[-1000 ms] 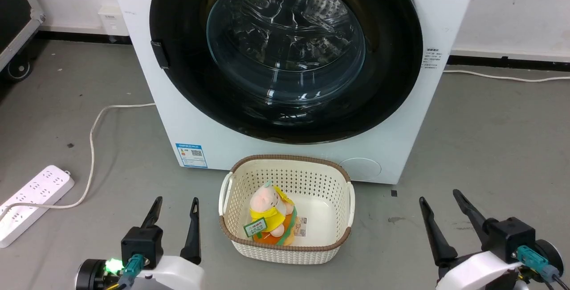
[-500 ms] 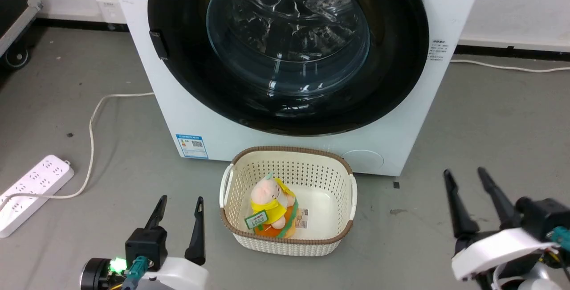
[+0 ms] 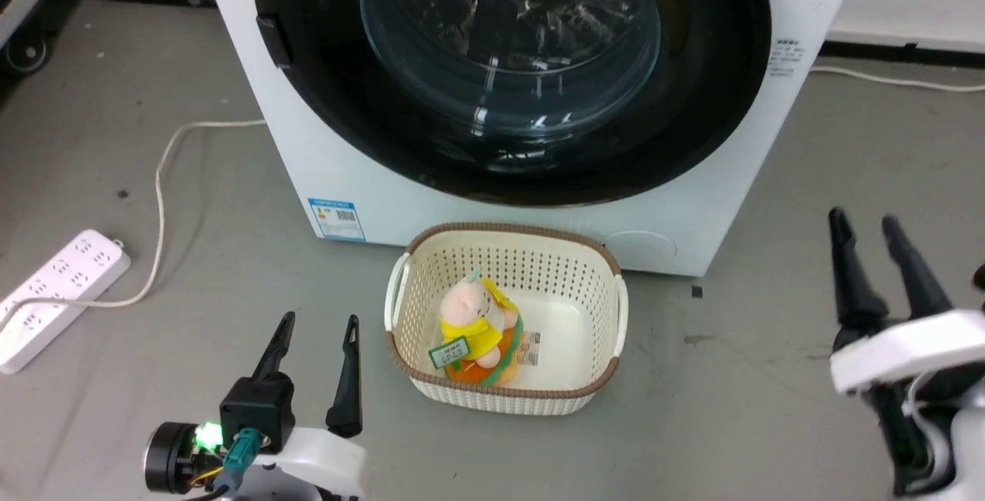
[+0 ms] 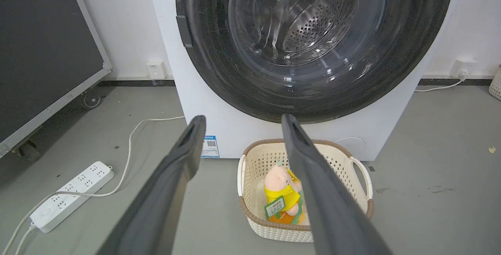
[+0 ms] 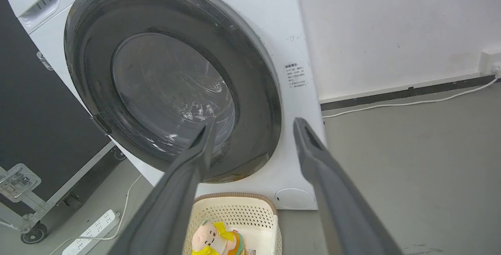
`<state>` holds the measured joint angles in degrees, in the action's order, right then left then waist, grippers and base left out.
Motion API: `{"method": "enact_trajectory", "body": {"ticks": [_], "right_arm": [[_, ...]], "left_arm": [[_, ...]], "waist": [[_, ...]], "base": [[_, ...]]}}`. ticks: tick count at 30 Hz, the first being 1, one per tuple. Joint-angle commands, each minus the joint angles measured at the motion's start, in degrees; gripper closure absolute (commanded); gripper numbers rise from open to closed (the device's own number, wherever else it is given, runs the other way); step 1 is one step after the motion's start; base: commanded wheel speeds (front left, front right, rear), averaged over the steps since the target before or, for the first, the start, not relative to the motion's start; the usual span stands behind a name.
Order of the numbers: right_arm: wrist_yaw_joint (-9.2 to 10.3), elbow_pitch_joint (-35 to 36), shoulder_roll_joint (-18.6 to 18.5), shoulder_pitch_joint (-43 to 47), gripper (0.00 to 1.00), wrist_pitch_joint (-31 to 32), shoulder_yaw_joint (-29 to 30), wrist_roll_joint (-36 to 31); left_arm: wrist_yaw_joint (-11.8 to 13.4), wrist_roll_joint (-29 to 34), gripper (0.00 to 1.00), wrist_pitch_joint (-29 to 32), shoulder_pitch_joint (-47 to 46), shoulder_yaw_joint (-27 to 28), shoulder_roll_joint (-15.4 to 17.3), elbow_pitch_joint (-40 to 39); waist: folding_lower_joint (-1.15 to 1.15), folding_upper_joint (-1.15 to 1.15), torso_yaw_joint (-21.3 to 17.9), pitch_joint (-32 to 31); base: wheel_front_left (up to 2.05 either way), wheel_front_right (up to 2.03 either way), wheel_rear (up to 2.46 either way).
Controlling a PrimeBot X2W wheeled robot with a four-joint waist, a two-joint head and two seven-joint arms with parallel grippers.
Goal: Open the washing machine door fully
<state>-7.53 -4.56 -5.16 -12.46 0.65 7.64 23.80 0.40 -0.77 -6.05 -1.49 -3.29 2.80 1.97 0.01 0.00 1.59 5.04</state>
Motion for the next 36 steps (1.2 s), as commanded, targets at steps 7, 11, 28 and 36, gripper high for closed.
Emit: {"method": "enact_trajectory", "body": {"ticks": [7,11,28,36], "right_arm": [[0.02,-3.67,0.82,-9.28,0.00,3.53,4.76,6.14],[0.02,-6.13,1.26,-14.35,0.29,5.62,7.48,8.42],[0.03,-27.62,-1.65,-36.63,1.00,18.64,20.23,13.39],[0.03,-36.33,-4.93,-45.45,1.00,24.11,23.07,12.70]], "left_arm": [[0.21,-0.43,0.00,-1.35,-2.32,-0.65,0.04,-0.05],[0.18,-0.49,0.00,-1.83,-3.16,-0.90,0.04,-0.23],[0.14,-0.75,0.00,-3.86,-6.27,-2.21,0.05,0.05],[0.33,-1.11,0.00,-4.70,-7.28,-2.79,0.06,0.22]], "waist": [[-0.01,0.00,0.75,3.26],[-0.01,0.00,1.17,4.93],[-0.01,0.00,3.52,10.85],[-0.01,0.00,4.75,13.13]], "base": [[0.00,0.00,0.00],[0.00,0.00,0.00],[0.00,0.00,0.00],[0.00,0.00,0.00]]}}
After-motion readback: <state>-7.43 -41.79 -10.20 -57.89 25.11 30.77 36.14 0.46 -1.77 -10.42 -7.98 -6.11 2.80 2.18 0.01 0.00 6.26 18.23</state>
